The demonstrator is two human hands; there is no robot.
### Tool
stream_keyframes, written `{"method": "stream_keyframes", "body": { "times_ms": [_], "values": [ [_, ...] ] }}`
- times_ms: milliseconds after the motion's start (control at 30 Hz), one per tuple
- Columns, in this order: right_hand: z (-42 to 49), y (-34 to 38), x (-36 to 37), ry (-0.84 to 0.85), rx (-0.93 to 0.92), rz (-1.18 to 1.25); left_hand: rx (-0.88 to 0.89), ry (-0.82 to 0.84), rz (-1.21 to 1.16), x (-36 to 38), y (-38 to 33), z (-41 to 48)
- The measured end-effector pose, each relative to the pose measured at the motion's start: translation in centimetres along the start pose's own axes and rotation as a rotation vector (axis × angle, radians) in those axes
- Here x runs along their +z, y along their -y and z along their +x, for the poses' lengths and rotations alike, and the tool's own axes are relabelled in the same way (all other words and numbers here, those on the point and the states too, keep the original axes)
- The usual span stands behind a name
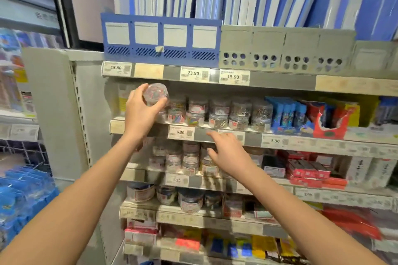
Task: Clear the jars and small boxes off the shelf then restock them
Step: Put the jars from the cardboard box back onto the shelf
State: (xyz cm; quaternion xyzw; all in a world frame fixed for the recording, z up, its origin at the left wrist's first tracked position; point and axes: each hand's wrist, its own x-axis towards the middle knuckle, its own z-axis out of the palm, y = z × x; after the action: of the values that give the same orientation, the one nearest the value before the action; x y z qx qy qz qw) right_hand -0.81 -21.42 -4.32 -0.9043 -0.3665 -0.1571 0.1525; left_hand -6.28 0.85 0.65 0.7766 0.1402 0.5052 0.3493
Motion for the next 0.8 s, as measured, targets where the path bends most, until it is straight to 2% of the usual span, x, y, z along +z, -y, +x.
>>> {"method": "stream_keyframes", "body": {
  "times_ms": [167, 300, 433, 567, 700, 800],
  "values": [
    [2.0, 0.9, 0.6, -0.01, -0.052, -0.002, -0.001, 0.052, 0.052, 0.8, 2.3, 3.2],
    [2.5, 1.2, 1.3, 0.009, -0.083, 0.007, -0.085, 0.037, -0.007, 1.8, 2.9, 4.6],
    [2.4, 0.9, 1.6, 0.008, -0.1, 0.0, -0.08, 0.065, 0.094, 2.7, 3.1, 5.8],
    [2.3, 0.3, 1.7, 0.016, -0.103, -0.008, -0.108, 0.066, 0.094, 3.3, 3.4, 6.0],
    [2.1, 0.2, 1.4, 0.02, -0.12, -0.007, -0.187, 0.143, 0.1, 3.4, 3.8, 6.2],
    [1.9, 0.4, 1.0, 0.023, -0.137, -0.007, -0.153, 0.172, 0.064, 2.8, 3.8, 5.2]
  ]
}}
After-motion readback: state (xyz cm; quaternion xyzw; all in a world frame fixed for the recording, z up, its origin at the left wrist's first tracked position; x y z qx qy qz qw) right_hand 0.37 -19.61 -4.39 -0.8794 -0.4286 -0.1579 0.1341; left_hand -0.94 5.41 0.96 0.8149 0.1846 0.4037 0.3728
